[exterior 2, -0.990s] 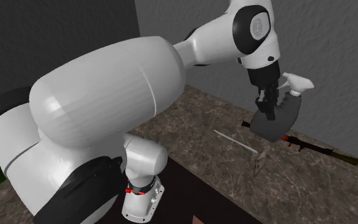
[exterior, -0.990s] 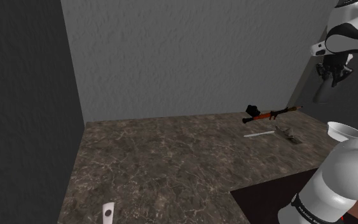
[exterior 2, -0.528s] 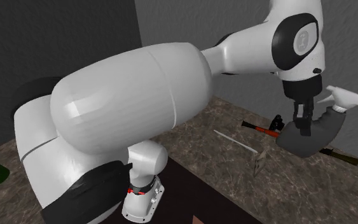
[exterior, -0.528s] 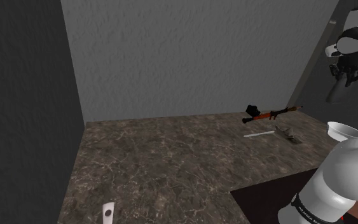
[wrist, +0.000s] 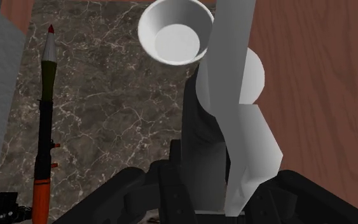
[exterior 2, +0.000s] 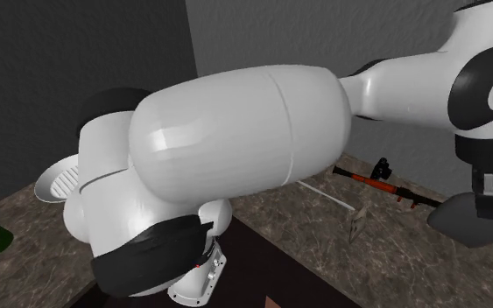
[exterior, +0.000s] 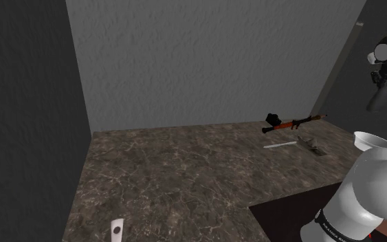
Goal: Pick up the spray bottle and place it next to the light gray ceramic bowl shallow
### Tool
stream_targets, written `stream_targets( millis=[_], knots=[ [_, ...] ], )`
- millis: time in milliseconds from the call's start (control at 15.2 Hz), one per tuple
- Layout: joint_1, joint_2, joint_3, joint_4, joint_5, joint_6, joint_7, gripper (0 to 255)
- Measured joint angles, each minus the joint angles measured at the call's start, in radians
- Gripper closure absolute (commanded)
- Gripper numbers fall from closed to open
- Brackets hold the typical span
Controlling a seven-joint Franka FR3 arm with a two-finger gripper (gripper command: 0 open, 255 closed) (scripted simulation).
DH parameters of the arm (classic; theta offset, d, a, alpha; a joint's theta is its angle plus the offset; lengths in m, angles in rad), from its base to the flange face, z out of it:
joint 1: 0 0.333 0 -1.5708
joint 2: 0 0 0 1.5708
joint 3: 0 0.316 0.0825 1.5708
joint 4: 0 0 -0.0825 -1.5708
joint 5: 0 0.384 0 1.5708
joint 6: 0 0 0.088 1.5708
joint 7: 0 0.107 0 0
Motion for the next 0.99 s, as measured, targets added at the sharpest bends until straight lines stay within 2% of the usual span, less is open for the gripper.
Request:
stream_targets(
  millis=[132, 264, 462, 594, 726, 858, 990],
  knots=[
    [0.059, 0.029, -0.098, 0.051, 0.014, 0.031, -0.041, 255],
    [0.153, 0.058, -0.223, 0.132, 0.037, 0.049, -0.095, 255],
    [0.331, 0.059, -0.427, 0.25, 0.041, 0.063, -0.154, 255],
    [0.469, 0.025, -0.553, 0.354, 0.019, 0.043, -0.19, 255],
    [0.576, -0.021, -0.64, 0.445, -0.013, 0.022, -0.216, 255],
    [0.597, -0.037, -0.662, 0.454, -0.027, 0.028, -0.215, 255],
    [0.589, -0.041, -0.665, 0.432, -0.034, 0.047, -0.206, 255]
  ],
)
